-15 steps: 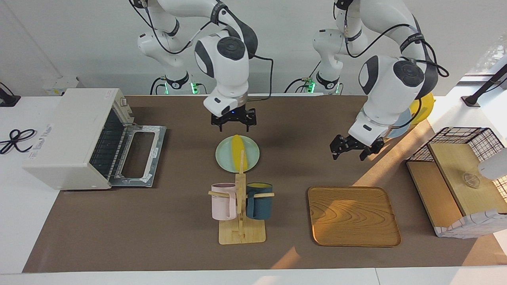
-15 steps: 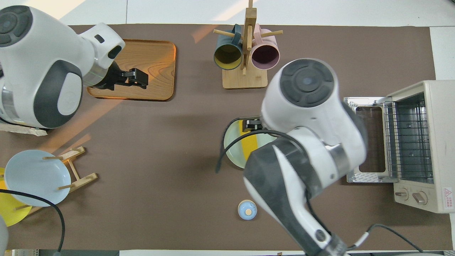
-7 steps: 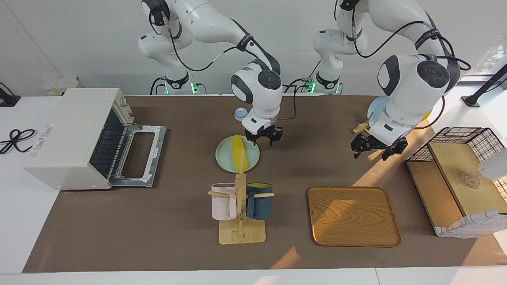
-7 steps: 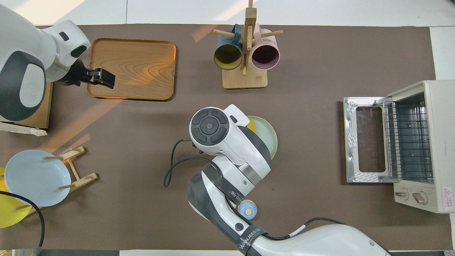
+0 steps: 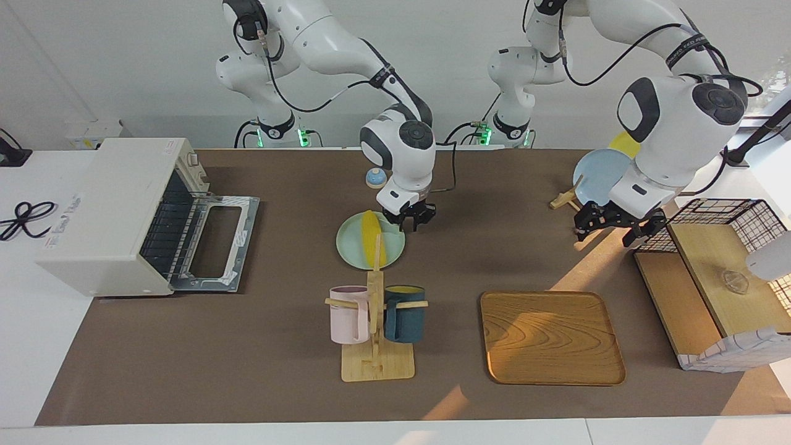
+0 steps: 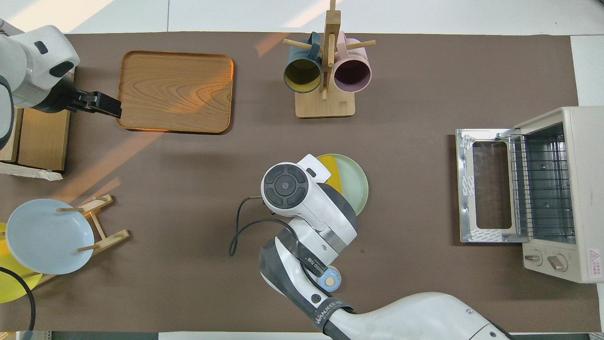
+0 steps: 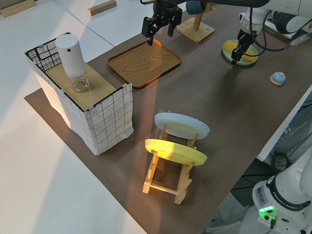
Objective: Put corn in oven
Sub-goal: 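Hold the corn with the right gripper while the left gripper withdraws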
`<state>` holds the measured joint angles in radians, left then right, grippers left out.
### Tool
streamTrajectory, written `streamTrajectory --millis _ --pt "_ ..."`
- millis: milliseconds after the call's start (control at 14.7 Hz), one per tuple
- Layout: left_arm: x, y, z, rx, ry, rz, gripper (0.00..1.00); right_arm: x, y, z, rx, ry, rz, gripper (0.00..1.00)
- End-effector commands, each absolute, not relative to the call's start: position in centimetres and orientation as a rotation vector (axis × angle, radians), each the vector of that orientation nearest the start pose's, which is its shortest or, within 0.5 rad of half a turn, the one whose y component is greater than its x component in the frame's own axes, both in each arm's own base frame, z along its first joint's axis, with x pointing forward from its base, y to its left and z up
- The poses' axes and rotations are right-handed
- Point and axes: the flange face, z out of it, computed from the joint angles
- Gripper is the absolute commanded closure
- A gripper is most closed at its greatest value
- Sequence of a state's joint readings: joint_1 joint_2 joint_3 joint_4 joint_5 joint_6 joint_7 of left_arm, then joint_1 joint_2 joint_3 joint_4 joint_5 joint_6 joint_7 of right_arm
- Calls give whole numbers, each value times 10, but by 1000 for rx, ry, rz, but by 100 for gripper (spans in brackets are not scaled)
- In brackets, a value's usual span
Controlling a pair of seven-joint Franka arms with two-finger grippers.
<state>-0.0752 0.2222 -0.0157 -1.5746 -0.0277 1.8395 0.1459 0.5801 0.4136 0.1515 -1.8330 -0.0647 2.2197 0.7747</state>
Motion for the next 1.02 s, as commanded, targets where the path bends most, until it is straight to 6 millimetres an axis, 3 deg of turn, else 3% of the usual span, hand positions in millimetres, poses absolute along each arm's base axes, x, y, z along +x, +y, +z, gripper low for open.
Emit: streamTrajectory --millis 0,204,409,477,613,749,953 --pt "630 -58 520 -3178 328 -58 0 472 413 305 -3160 -2 13 71" --pt "630 -64 519 -3204 223 -62 0 472 412 306 -3172 -24 2 100" --pt "630 -67 521 -3232 156 -69 0 476 408 306 -3183 -25 0 100" --pt "630 -69 522 -3251 83 -72 0 476 408 306 -3181 -28 -5 80" --pt "631 -70 521 -3271 22 -77 0 478 408 307 -3174 -28 -18 61" --pt "631 -71 521 -3275 15 -79 0 479 408 307 -3172 -49 -21 53" --pt "632 -71 522 -3277 -1 -87 0 481 403 305 -3175 -65 -15 54"
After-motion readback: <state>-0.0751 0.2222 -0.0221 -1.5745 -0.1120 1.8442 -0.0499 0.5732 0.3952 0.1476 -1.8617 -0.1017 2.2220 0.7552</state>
